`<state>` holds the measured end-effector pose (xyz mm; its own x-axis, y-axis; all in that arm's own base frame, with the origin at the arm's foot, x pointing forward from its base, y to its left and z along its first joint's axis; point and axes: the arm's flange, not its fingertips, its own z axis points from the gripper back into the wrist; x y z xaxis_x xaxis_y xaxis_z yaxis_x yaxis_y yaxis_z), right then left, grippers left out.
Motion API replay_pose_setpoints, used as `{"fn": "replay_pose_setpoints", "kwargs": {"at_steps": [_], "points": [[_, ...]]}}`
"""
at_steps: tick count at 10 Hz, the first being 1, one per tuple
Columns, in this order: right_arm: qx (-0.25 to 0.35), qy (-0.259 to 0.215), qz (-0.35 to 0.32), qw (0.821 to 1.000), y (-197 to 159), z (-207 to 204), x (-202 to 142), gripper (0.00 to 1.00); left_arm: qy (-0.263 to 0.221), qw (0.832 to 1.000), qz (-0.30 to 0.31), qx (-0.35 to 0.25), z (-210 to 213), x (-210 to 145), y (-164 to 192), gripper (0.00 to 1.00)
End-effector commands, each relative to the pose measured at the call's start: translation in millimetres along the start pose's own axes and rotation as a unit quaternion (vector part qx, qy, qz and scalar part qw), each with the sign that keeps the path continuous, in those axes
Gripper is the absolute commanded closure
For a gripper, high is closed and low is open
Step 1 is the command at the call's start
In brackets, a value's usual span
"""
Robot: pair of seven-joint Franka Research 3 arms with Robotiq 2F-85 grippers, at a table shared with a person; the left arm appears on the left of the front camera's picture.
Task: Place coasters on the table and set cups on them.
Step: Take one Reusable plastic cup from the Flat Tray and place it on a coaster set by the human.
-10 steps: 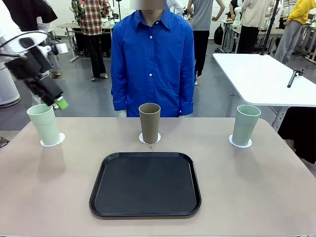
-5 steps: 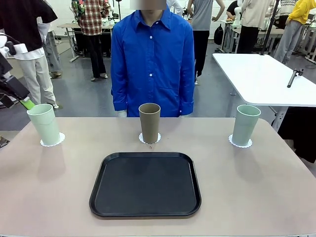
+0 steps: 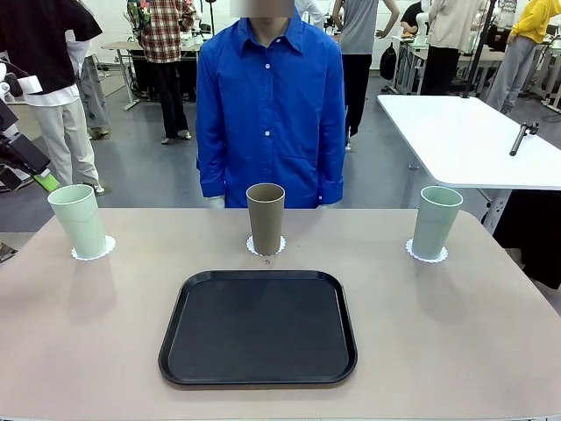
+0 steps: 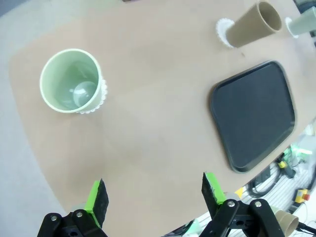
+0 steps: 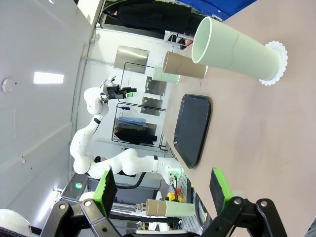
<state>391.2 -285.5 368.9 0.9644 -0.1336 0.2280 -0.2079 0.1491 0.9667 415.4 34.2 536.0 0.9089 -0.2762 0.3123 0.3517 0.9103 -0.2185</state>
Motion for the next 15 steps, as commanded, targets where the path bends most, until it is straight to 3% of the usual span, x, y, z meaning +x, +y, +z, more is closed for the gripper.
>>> {"fn": "replay_pose_setpoints", "kwargs": {"at_steps": [1,3,6,8,11,15], "points": [[0.001,0.002,-0.002,1.000,1.5,-0.7,-0.3,0.00,-0.002,0.980,0.026,-0.199,8.7,-3.1,58.1,0.00],[0.001,0.002,-0.002,1.000,1.5,-0.7,-0.3,0.00,-0.002,0.939,0.069,-0.336,-1.4,-13.3,127.3,0.00],[0.001,0.002,-0.002,1.000,1.5,-0.7,-0.3,0.00,-0.004,0.880,0.090,-0.467,-27.6,-39.4,207.2,0.00],[0.001,0.002,-0.002,1.000,1.5,-0.7,-0.3,0.00,-0.035,0.865,0.119,-0.486,-26.6,-55.3,233.0,0.00],[0.001,0.002,-0.002,1.000,1.5,-0.7,-0.3,0.00,-0.077,0.856,0.159,-0.485,-15.5,-92.3,257.8,0.00],[0.001,0.002,-0.002,1.000,1.5,-0.7,-0.3,0.00,-0.085,0.853,0.161,-0.490,1.1,-101.5,263.1,0.00]]}}
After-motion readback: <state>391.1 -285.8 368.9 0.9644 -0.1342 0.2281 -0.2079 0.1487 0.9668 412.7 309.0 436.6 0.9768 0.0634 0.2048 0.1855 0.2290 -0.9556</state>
